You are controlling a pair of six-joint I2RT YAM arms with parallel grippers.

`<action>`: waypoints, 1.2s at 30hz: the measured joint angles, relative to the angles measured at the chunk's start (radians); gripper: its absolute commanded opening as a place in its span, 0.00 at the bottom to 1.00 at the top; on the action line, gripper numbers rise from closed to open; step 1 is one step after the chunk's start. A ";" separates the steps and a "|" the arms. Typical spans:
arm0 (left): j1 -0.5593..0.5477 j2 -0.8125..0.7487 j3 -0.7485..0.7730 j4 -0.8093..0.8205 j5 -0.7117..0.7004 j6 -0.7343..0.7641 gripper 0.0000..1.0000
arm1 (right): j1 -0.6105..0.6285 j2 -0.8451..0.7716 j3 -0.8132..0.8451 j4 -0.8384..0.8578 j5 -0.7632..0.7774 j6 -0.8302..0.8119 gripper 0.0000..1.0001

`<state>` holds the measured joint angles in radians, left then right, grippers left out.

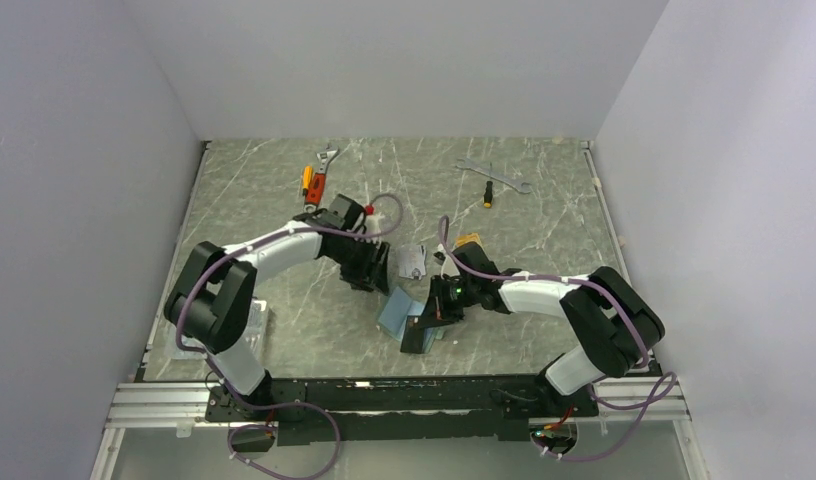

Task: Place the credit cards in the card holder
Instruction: Turn over the card slot in the card holder.

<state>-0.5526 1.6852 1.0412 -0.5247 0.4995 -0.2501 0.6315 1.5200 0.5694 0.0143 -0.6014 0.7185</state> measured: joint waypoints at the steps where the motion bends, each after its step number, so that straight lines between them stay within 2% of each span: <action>1: 0.018 -0.003 0.013 -0.006 0.000 0.005 0.63 | 0.005 0.000 0.005 -0.008 0.007 -0.004 0.00; 6: 0.087 -0.006 0.100 -0.035 0.041 0.050 0.58 | 0.022 0.000 0.010 -0.015 0.030 -0.015 0.00; 12: 0.045 0.093 0.188 -0.077 0.169 0.135 0.56 | 0.025 -0.001 0.013 -0.021 0.037 -0.029 0.00; 18: 0.025 0.141 0.203 -0.090 0.240 0.142 0.58 | 0.029 -0.011 0.036 -0.048 0.046 -0.035 0.00; 26: 0.022 0.141 0.234 -0.095 0.264 0.142 0.59 | 0.031 -0.016 0.053 -0.057 0.055 -0.035 0.00; 36: -0.013 0.152 0.289 -0.111 0.235 0.205 0.55 | 0.039 0.018 0.071 -0.049 0.054 -0.034 0.00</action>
<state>-0.5655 1.8374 1.3300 -0.6357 0.7345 -0.0452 0.6701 1.5379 0.6407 -0.0345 -0.5472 0.6846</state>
